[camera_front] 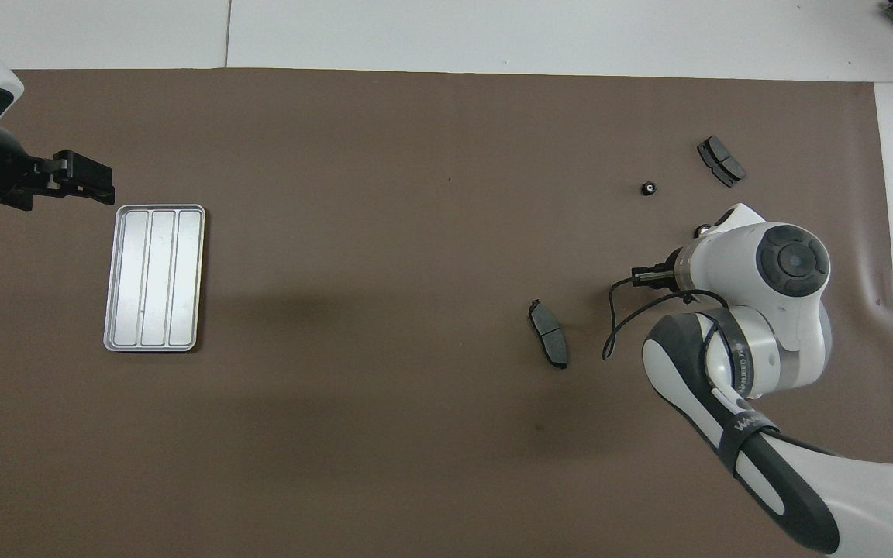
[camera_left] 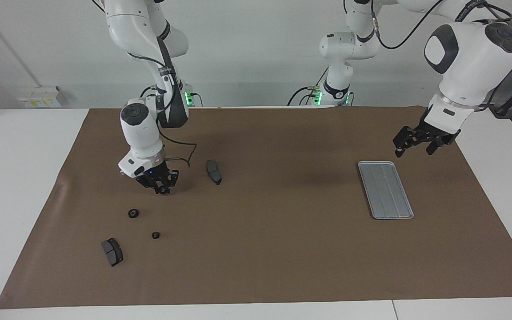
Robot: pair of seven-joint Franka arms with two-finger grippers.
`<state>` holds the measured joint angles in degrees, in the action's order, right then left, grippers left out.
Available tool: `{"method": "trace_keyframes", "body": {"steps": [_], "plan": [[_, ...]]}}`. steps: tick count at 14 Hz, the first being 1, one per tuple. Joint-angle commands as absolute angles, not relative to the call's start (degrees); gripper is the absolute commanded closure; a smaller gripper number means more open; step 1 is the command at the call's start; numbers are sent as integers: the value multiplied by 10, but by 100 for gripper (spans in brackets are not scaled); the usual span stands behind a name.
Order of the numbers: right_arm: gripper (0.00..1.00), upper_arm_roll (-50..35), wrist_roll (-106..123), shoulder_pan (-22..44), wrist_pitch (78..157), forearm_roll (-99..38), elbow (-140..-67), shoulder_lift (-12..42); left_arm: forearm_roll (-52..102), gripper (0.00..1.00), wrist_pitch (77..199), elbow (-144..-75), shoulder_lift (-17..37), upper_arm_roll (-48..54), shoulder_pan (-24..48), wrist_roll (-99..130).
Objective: Place bearing gear from tray to pile
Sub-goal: 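Carry the third gear to the other gears and release it with the right gripper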
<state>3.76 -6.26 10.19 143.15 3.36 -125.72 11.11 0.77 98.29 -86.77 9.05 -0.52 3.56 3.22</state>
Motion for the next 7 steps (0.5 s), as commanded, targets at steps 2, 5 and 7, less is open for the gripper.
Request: {"method": "trace_keyframes", "body": {"steps": [2,5,7], "plan": [[15,39,-39,101,1453,15,-1267,108,11,0,991,-878,83,-5,33,25],[0,43,-44,101,1443,13,-1236,106,11,0,989,-880,80,-5,33,25],[0,46,-54,102,1399,13,-1198,96,11,0,991,-880,80,-5,33,27]]}}
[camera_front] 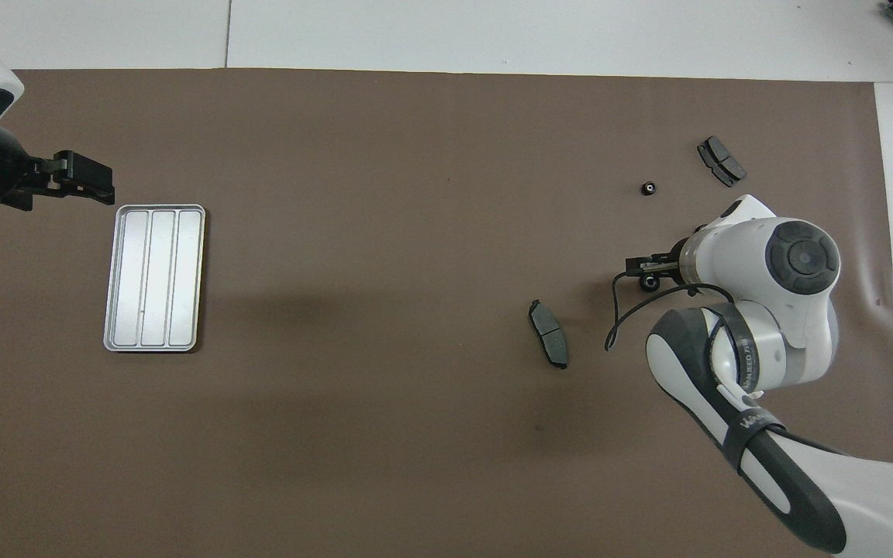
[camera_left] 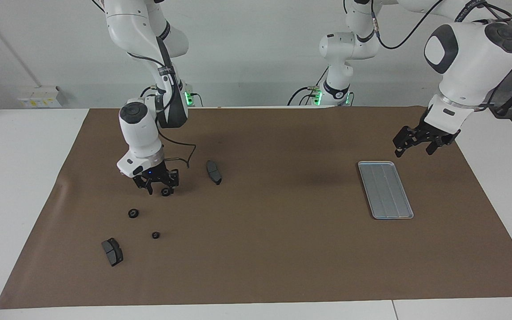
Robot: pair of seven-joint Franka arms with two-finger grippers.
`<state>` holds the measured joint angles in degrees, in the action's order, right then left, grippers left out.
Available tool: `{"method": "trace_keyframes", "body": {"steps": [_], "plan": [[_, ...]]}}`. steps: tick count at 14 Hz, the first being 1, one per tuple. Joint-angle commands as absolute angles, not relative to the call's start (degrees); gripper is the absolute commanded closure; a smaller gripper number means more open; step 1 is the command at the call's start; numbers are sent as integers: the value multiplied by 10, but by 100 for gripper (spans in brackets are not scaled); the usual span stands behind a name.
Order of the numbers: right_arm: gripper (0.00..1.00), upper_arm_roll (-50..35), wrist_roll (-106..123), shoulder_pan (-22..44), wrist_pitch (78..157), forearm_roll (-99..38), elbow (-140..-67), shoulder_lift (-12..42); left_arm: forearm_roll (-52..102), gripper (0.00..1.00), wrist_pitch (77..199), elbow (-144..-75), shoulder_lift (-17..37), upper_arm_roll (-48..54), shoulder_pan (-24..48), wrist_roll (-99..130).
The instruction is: Place bearing gear from tray to pile
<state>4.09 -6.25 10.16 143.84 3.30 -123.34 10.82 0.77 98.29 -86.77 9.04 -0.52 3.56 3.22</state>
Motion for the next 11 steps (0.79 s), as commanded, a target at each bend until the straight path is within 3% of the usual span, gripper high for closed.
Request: {"method": "trace_keyframes", "body": {"steps": [1,5,11], "plan": [[0,54,-60,101,1365,13,-1172,93,11,0,991,-880,80,-4,33,26],[0,63,-68,74,1232,14,-1060,88,11,0,991,-880,80,-5,33,27],[0,25,-66,-7,1054,13,-994,1,11,0,991,-880,80,-4,33,25]]}}
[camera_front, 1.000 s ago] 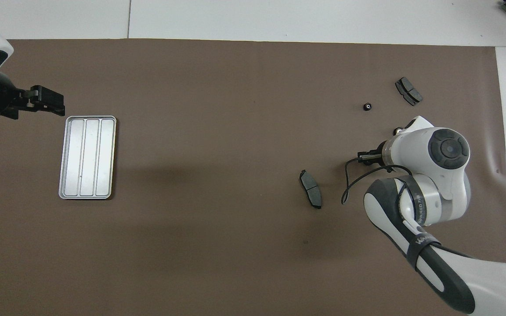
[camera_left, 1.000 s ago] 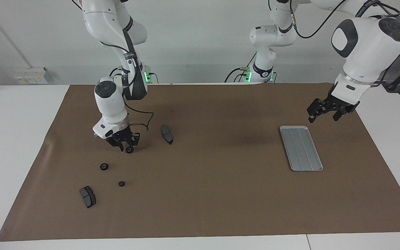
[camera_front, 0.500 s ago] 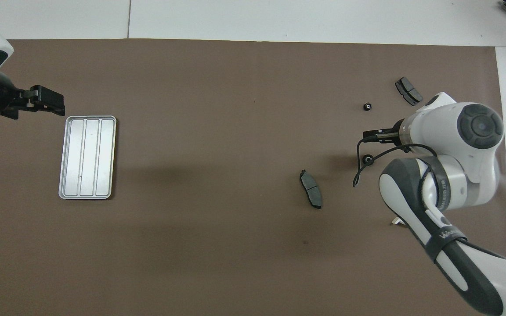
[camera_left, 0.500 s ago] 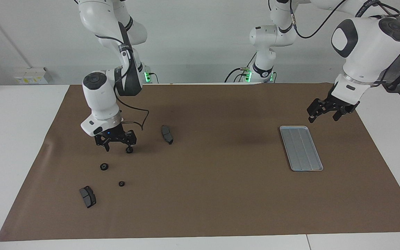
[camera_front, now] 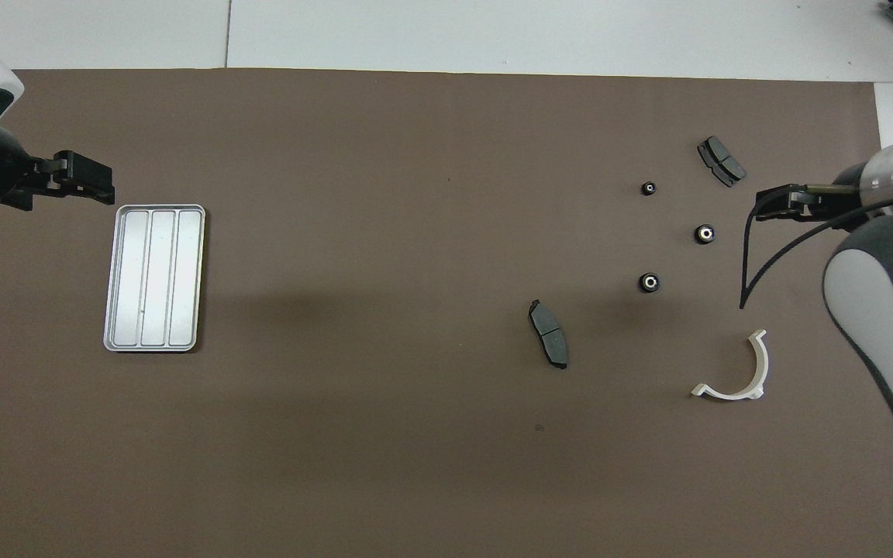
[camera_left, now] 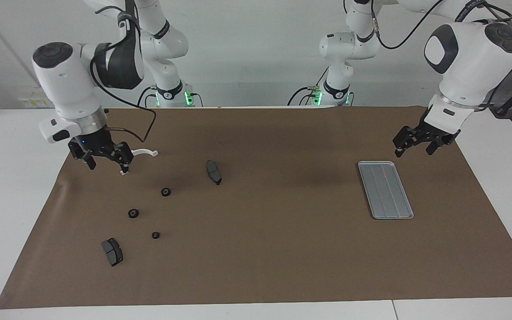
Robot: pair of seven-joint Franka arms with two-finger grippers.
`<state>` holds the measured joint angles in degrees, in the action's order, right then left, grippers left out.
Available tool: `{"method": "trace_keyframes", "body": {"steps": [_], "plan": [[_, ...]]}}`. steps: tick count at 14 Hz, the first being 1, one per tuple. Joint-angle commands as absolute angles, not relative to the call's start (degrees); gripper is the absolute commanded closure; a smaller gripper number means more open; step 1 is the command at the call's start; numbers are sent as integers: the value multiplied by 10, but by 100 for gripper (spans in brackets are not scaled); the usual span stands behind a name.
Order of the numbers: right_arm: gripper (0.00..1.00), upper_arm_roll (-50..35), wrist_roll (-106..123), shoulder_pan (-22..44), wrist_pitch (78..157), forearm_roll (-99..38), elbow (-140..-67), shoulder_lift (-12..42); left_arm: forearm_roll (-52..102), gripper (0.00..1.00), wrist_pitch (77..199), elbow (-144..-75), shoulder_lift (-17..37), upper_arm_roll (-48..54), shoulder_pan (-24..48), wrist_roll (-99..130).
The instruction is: Place bearing gear from tray to pile
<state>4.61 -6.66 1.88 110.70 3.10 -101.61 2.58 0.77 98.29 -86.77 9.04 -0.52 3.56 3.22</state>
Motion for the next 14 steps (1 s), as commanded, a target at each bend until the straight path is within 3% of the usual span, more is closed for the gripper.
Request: {"method": "trace_keyframes", "body": {"steps": [1,3,5,8,14], "plan": [[0,28,-66,-5,1017,12,-973,-4,11,0,991,-880,80,-5,33,26],[0,41,-67,5,956,12,-932,-3,11,0,991,-880,80,-4,33,27],[0,89,-67,43,953,11,-939,-6,11,0,991,-880,81,-4,33,26],[0,88,-67,43,954,11,-973,-26,10,0,991,-881,80,-4,34,25],[0,69,-61,42,920,15,-937,-18,11,0,991,-881,80,-4,34,27]]}}
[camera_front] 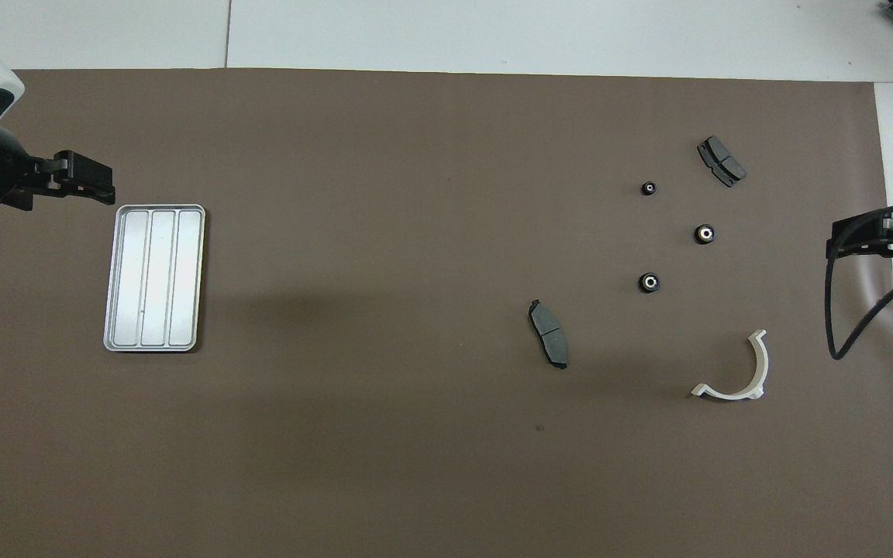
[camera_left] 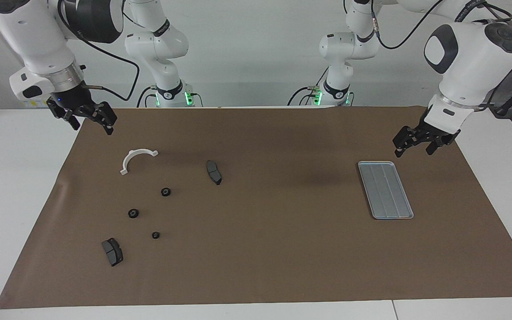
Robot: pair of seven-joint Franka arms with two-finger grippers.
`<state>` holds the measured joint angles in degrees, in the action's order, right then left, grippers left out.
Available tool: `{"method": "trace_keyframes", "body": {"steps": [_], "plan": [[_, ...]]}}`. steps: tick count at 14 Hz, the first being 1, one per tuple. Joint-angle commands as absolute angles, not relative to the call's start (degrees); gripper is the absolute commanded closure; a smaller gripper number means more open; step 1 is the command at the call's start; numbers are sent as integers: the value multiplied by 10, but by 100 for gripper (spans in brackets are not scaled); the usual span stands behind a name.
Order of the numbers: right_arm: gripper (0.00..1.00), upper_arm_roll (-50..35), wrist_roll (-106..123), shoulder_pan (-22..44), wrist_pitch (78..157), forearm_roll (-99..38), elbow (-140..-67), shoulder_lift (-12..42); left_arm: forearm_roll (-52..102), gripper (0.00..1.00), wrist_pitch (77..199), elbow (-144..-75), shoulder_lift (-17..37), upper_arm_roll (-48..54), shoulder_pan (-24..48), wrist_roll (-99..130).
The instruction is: Place bearing gear from tray to pile
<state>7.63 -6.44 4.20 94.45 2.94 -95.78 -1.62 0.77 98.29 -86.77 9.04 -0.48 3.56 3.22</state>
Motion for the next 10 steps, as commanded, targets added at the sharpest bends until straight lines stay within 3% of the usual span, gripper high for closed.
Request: {"method": "trace_keyframes", "body": {"steps": [1,10], "plan": [[0,67,-61,40,897,11,-916,-16,11,0,990,-882,80,-4,34,25],[0,66,-61,41,897,13,-923,-21,10,0,991,-887,76,-4,35,24]]}}
